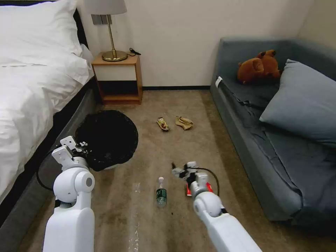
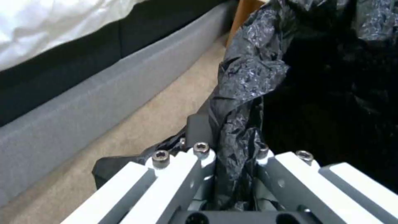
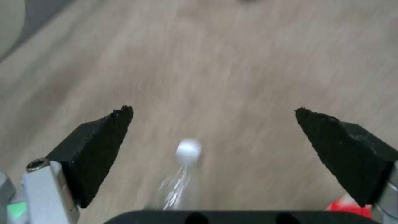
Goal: Pick up the trash bin, then pick up the garbage on the floor and place it into the trash bin.
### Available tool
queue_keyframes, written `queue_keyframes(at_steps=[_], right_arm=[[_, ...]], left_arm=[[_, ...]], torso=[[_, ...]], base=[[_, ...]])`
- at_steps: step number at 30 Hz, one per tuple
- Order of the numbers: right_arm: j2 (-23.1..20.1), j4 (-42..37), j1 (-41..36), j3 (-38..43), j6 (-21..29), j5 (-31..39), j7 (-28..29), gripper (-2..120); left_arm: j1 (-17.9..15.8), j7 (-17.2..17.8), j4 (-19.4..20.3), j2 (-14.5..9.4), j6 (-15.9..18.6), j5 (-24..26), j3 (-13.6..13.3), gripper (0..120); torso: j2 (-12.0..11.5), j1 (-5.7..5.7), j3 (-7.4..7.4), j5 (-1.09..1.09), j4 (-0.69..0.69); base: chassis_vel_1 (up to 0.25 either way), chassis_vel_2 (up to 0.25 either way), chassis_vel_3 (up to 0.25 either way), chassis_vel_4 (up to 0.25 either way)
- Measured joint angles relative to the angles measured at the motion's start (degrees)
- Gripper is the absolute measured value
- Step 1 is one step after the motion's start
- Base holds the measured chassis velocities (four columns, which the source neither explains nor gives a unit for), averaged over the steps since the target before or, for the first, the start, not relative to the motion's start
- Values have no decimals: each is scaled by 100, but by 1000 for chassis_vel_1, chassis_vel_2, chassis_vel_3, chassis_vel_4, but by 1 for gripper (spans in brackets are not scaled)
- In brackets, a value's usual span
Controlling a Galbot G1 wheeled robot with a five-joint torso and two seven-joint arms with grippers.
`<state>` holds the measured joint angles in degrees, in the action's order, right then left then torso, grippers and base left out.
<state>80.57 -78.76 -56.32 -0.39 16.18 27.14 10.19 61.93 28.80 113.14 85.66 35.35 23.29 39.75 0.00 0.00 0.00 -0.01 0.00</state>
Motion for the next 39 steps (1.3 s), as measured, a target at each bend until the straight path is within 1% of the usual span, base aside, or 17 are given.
queue_keyframes(at_steps=[2,3,5,9,11,14,18,20,23,24,26,30,32,36,38,39], right_arm=[[67,293,187,-275,318,271,53,100],[67,293,187,-275,318,271,53,100],[122,517,362,-482,573,413,59,100],[166,686,469,-643,698,435,46,100],[149,756,496,-724,757,437,-19,100],[161,901,501,-781,761,425,-64,100],[221,1109,536,-818,757,413,-98,100],[341,1525,656,-857,682,406,-223,100],[365,1593,683,-864,670,401,-261,100],[475,1852,811,-897,636,357,-394,100],[635,2173,972,-931,556,288,-482,100],[761,2489,1097,-930,446,168,-601,100],[881,2904,1203,-898,228,21,-750,100],[930,3184,1232,-811,100,-77,-895,100],[967,3353,1237,-747,-59,-169,-974,94],[969,3399,1235,-710,-129,-212,-1007,87]], left_arm=[[15,-10,-23,59,-33,-143,-28,3],[15,-10,-23,59,-33,-143,-28,3],[86,-10,12,101,-39,-302,-51,2],[178,7,108,116,-36,-402,-55,2],[231,38,198,178,-14,-473,-66,2],[293,41,227,209,-12,-516,-94,2],[371,42,273,214,-12,-541,-100,2],[425,44,350,226,-12,-569,-106,2],[436,44,365,228,-12,-574,-111,2],[470,43,401,229,-12,-590,-111,2],[525,43,434,233,-12,-602,-93,2],[580,44,465,236,-20,-614,-67,2],[631,41,519,236,-34,-616,-50,2],[658,38,560,234,-43,-617,-24,2],[662,37,575,227,-50,-617,-9,2],[659,37,579,224,-55,-617,-1,2]], torso=[[0,0,0,2,0],[0,0,0,2,0],[0,0,0,0,0],[0,0,0,2,1],[0,0,0,1,1],[0,0,0,0,-1],[0,0,0,1,0],[0,0,0,1,0],[0,0,0,1,0],[0,0,0,1,-1],[0,0,0,1,1],[0,0,0,1,1],[0,0,0,1,1],[0,0,0,1,0],[0,0,-1,3,0],[1,0,-2,2,0]], base=[[0,0,0,0],[0,0,0,0],[0,0,0,0],[0,0,0,0],[0,0,0,0],[0,0,0,0],[0,0,0,0],[0,0,0,0],[0,0,0,0],[0,0,0,0],[0,0,0,0],[0,0,0,0],[0,0,0,0],[0,0,0,0],[0,0,0,0],[0,0,0,0]])
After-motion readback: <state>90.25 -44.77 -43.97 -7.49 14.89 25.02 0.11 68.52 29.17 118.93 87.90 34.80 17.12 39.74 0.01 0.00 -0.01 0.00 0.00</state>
